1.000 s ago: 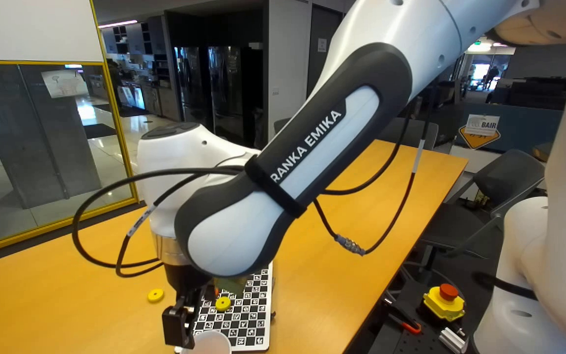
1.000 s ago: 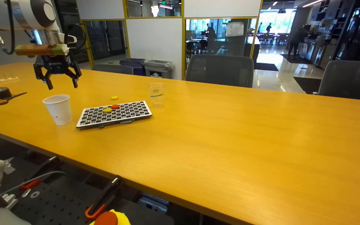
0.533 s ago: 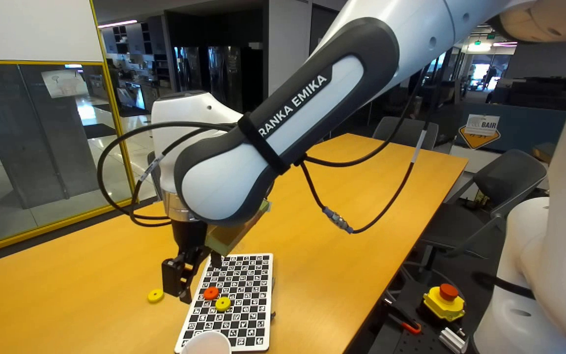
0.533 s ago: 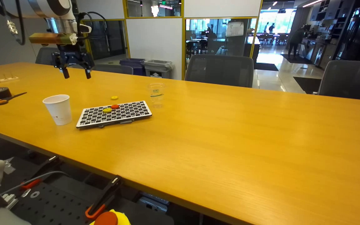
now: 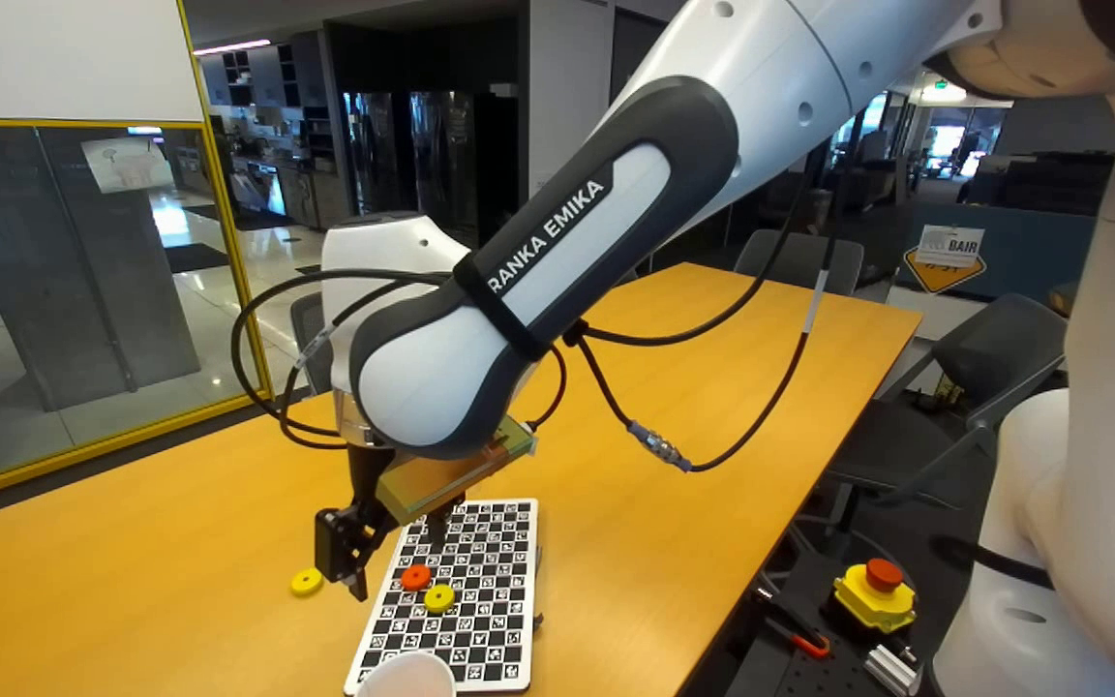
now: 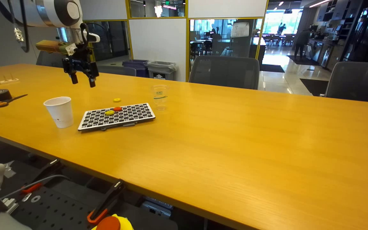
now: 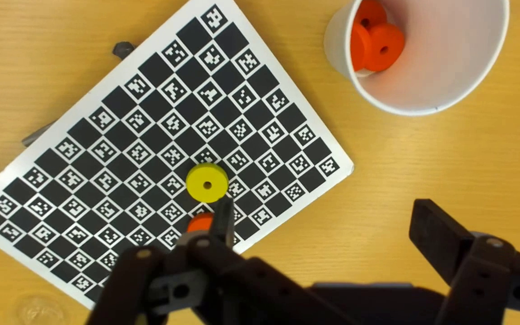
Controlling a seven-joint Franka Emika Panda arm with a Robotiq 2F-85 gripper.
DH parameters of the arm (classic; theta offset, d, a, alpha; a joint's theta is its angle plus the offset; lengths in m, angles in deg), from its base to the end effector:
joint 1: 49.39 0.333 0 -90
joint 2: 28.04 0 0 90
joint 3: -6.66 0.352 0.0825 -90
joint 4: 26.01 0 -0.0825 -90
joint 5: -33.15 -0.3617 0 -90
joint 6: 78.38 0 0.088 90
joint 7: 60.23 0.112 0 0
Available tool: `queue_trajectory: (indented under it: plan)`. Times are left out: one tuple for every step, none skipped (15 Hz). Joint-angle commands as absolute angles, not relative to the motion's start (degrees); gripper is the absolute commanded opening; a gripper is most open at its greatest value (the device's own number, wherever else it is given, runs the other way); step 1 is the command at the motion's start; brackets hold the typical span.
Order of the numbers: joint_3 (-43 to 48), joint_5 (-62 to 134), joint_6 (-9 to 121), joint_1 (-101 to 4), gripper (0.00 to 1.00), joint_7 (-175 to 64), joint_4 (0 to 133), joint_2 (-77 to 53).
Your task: Pick up the orange and yellow objects from the table and put them in the two cups on the table
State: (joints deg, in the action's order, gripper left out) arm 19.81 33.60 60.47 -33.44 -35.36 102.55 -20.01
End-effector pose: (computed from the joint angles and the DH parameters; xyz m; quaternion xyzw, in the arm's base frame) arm 0.4655 0.2568 0.3574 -0.9989 -0.0384 -0.0132 0.0216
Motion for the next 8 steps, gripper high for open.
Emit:
queue_trajectory:
  plan:
    - [18.3, 32.7, 64.1, -34.0, 1.00, -33.9, 101.7, -16.7]
    - [17.7, 32.8, 64.5, -34.2, 1.00, -33.9, 101.5, -15.6]
    - [17.1, 32.8, 64.9, -34.3, 1.00, -34.0, 101.4, -14.7]
    - [16.5, 32.7, 65.1, -34.6, 1.00, -34.2, 101.2, -13.5]
    - [15.9, 32.5, 65.6, -34.9, 1.00, -34.7, 101.0, -12.4]
    - [15.4, 32.2, 66.0, -35.1, 1.00, -35.0, 100.7, -11.3]
    - [15.1, 31.6, 66.6, -35.6, 1.00, -35.7, 100.3, -10.1]
    - [14.8, 31.1, 67.1, -36.0, 1.00, -36.3, 100.0, -9.1]
